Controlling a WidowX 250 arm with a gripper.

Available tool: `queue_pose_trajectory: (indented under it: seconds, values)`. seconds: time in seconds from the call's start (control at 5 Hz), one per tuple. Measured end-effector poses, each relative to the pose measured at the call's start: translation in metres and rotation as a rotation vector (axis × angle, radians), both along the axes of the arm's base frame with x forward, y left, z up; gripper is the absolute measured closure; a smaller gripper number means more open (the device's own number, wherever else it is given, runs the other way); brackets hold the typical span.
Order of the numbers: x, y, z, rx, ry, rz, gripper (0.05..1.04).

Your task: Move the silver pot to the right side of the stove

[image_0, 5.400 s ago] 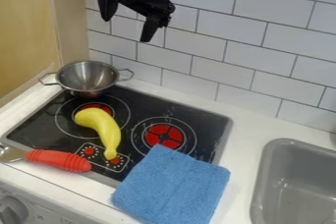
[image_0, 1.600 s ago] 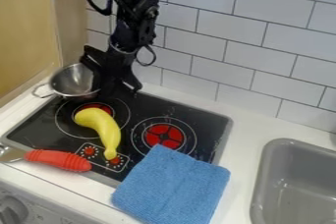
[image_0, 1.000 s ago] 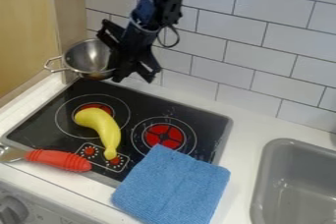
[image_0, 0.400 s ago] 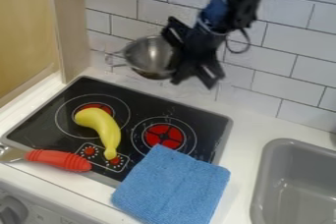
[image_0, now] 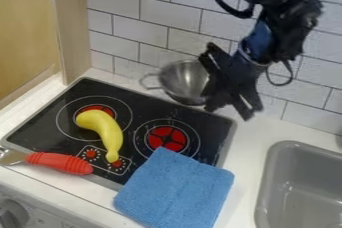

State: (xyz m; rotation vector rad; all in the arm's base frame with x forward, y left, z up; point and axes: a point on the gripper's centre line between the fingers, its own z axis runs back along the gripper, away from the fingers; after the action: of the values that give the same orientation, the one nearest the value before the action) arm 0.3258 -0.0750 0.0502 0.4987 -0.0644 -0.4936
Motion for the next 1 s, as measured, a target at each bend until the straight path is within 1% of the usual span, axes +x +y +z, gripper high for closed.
queue_pose_trajectory:
  seconds: [0.2,0.4,0.6,1.0]
  values:
    - [-0.005,-0.011,-0.011,0.015,0.030,-0.035,1.026]
    - [-0.007,-0.022,-0.020,0.008,0.048,-0.063,1.026]
    - [-0.006,-0.025,-0.028,0.006,0.061,-0.083,1.026]
    - [-0.006,-0.027,-0.037,-0.013,0.072,-0.087,1.029]
